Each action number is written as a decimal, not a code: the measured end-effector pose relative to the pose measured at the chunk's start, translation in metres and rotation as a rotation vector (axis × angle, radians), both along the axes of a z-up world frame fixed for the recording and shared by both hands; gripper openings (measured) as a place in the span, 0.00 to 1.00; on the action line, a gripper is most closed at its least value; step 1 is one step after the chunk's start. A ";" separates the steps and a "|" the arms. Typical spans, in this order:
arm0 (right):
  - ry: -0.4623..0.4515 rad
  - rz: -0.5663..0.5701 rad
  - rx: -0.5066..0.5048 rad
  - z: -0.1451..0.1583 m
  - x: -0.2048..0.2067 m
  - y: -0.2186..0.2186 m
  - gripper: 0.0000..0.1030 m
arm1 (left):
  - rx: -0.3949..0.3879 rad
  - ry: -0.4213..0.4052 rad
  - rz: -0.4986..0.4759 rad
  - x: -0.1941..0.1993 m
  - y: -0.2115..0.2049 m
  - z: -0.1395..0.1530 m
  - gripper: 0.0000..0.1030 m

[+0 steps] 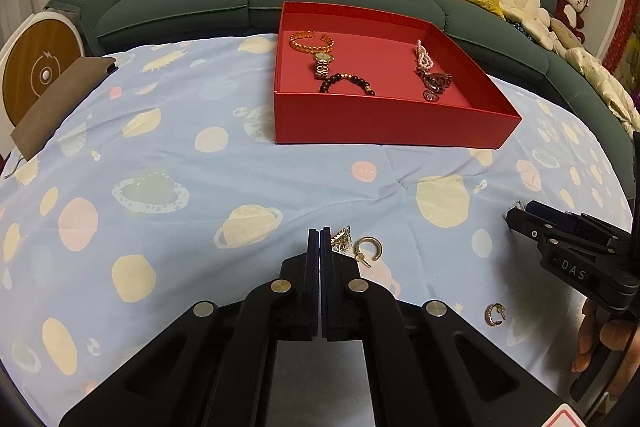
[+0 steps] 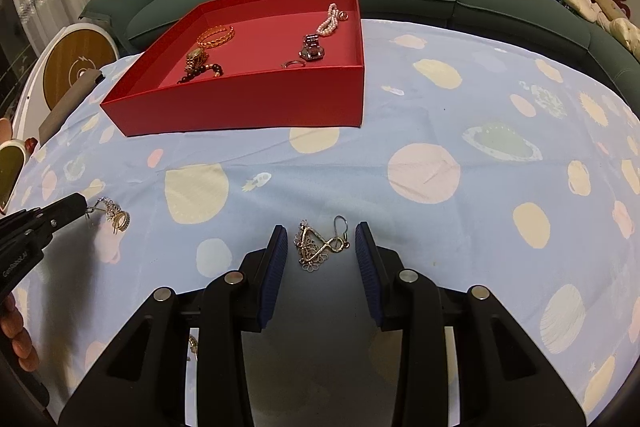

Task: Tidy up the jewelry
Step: 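Grasp the silver chain with the left tool while the right tool grasps the silver triangle pendant, then carry the chain and pendant into the red tray and open both tools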

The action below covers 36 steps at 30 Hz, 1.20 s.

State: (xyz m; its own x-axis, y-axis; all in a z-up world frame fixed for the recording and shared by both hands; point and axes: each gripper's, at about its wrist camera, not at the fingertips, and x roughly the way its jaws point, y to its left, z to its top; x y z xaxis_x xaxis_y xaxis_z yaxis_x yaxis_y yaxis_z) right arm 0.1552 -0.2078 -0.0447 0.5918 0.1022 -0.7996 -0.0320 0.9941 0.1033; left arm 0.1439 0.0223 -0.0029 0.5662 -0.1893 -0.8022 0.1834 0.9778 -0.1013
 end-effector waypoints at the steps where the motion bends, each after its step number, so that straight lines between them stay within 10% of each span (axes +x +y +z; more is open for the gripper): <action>1: -0.002 0.000 -0.003 0.000 0.000 0.001 0.32 | -0.002 0.001 0.002 0.001 0.001 0.001 0.00; 8: -0.025 -0.003 -0.009 0.005 -0.001 0.001 0.17 | -0.017 0.002 0.014 0.000 0.010 0.004 0.00; 36: -0.161 0.002 0.082 0.069 -0.005 -0.003 0.17 | -0.104 -0.099 0.010 0.012 0.002 0.068 0.00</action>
State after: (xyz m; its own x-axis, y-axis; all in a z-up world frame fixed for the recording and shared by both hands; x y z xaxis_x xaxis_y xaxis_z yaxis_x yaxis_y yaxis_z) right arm 0.1507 -0.2112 0.0244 0.7108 0.1645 -0.6839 -0.0570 0.9825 0.1772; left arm 0.1558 0.0245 0.0650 0.6437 -0.2623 -0.7189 0.1880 0.9648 -0.1838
